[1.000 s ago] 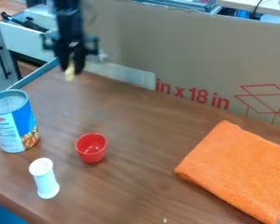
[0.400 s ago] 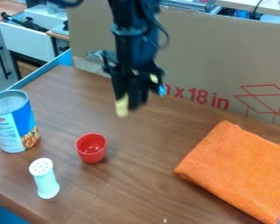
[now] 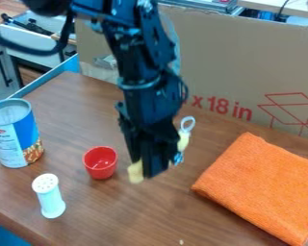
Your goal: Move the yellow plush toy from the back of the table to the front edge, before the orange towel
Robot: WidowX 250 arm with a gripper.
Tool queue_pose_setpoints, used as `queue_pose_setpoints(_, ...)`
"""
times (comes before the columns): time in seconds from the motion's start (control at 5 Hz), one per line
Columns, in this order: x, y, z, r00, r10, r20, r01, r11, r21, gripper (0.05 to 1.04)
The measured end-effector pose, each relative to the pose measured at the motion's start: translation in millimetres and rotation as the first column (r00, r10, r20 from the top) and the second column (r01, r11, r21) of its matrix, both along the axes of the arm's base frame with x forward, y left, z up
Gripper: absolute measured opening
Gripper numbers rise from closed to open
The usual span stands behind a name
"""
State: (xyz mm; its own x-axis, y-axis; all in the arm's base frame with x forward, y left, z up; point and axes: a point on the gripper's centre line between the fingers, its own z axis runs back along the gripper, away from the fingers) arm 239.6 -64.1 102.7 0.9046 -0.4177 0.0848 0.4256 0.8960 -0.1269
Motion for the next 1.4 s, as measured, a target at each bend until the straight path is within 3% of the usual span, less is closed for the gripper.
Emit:
queue_pose_setpoints(0.2,-13.9,-2.0,-12.2,0.998,-0.027,-0.052,0.026,0.999,-0.021,0.316)
queue_pose_setpoints(0.4,-28.8,-2.9,-40.9,0.990,-0.035,-0.138,0.031,0.999,-0.032,0.316)
queue_pose_setpoints(0.8,-41.6,-5.4,-80.0,0.981,-0.057,-0.184,0.064,0.997,0.034,0.316)
queue_pose_setpoints(1.0,-45.7,-7.1,-80.5,0.979,-0.046,-0.196,0.059,0.997,0.059,0.377)
queue_pose_setpoints(1.2,-50.3,-7.7,-69.1,0.984,-0.008,-0.178,0.017,0.999,0.046,0.686)
queue_pose_setpoints(1.4,-49.7,-6.6,-40.8,0.990,0.035,-0.135,-0.029,0.999,0.046,0.968)
